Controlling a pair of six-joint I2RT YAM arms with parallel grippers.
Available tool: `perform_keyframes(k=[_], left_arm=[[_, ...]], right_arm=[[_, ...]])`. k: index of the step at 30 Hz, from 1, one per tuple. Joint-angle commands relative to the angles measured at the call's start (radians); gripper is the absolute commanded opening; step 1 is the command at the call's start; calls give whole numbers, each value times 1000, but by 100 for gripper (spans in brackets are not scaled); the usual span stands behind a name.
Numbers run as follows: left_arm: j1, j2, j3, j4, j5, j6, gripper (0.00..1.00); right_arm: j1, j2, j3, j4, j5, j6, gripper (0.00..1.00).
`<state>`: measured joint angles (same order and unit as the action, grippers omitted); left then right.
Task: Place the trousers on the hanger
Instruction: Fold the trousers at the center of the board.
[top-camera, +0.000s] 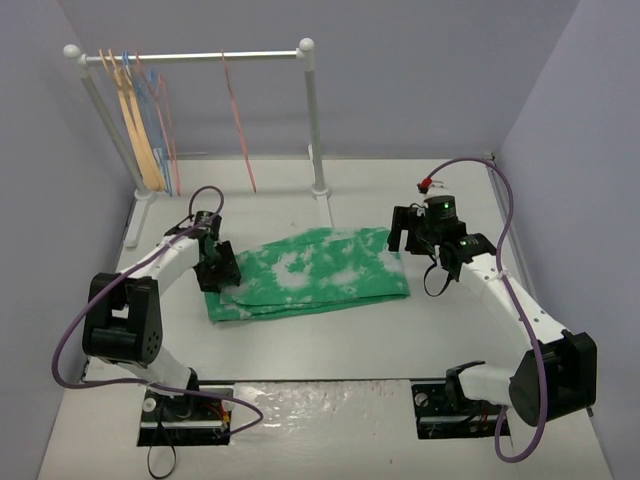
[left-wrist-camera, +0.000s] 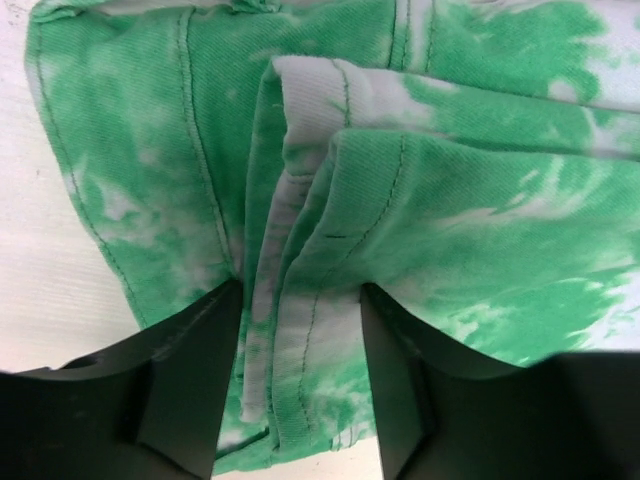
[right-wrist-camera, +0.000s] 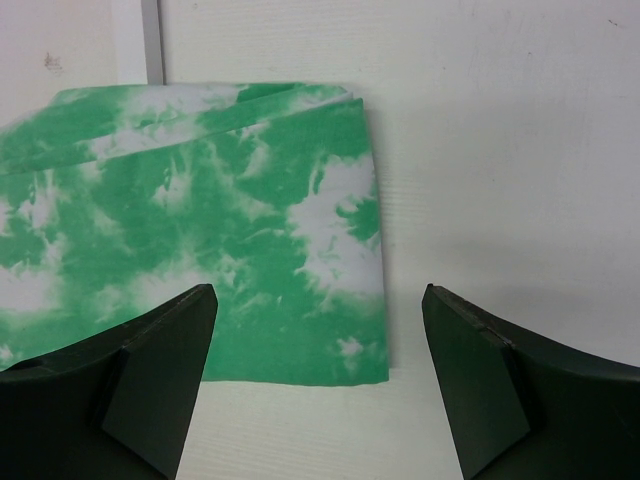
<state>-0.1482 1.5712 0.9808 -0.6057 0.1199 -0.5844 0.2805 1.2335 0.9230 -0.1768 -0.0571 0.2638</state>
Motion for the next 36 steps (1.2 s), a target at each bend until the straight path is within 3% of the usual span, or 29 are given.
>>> perform_keyframes(k=[1, 5, 14, 26, 36], left_arm=[[7, -5, -21, 27, 14, -21, 43], [7, 1, -29, 22, 13, -29, 36], [4, -136, 74, -90, -19, -20, 0], [-55, -270, 318, -224, 20, -76, 0], [-128, -297, 610, -298, 41, -138, 0]], right_arm=[[-7, -12, 8, 36, -10, -9, 81], [-9, -8, 9, 36, -10, -9, 81], [-17, -20, 24, 33, -9, -11, 81], [-31, -17, 66, 11, -4, -18, 81], [-39, -2, 74, -2, 11, -19, 81]])
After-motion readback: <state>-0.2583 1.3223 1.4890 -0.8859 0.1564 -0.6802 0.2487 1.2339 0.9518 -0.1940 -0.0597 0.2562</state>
